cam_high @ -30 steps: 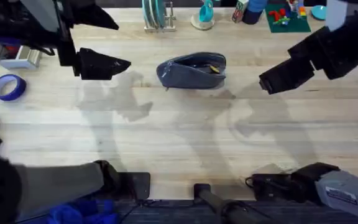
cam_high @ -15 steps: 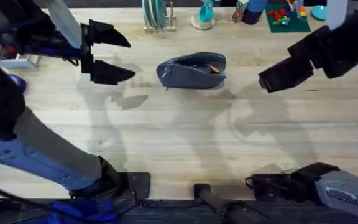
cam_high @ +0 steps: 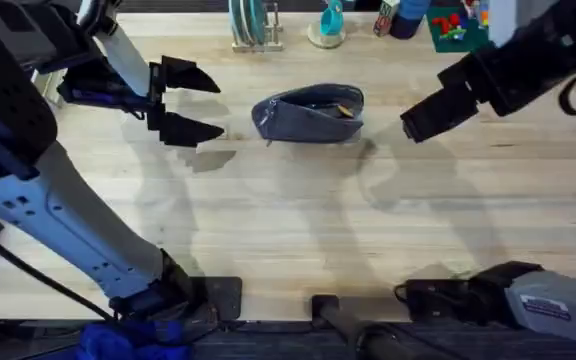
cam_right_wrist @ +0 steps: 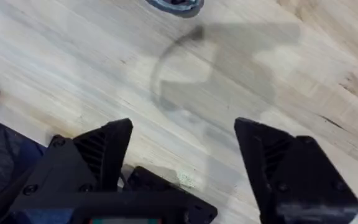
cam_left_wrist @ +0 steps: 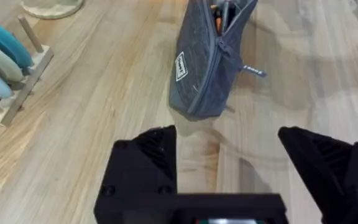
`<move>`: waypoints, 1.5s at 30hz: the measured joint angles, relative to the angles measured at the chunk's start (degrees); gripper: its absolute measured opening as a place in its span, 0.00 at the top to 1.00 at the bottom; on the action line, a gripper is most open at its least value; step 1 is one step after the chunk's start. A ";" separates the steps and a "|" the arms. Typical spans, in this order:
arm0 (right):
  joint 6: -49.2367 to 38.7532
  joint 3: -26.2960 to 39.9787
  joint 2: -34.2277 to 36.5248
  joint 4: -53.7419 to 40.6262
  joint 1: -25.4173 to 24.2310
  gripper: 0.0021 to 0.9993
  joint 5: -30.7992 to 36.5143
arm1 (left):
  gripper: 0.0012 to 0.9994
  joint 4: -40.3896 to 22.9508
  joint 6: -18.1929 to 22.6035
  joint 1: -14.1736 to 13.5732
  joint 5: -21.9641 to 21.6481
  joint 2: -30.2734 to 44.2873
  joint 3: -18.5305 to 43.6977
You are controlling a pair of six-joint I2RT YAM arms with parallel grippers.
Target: Unzip the bag, pick up the pens from the table one at a time and place them inside, then zip the bag closed.
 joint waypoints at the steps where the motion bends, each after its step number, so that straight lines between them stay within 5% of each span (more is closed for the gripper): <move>1: 0.01 0.00 0.22 0.01 0.00 0.00 0.00 | 0.01 0.12 0.09 0.00 0.18 0.22 0.00; 14: 0.98 0.00 0.50 -0.30 0.00 0.00 -0.02 | 0.01 1.75 0.63 0.00 1.20 0.92 0.00; 28: 22.40 0.00 0.50 7.50 0.85 0.00 -0.03 | 0.01 1.76 0.68 0.00 1.22 0.92 0.00; 45: 35.93 0.00 5.83 14.54 8.04 0.00 -0.03 | 0.01 1.75 0.68 0.00 1.22 0.92 0.00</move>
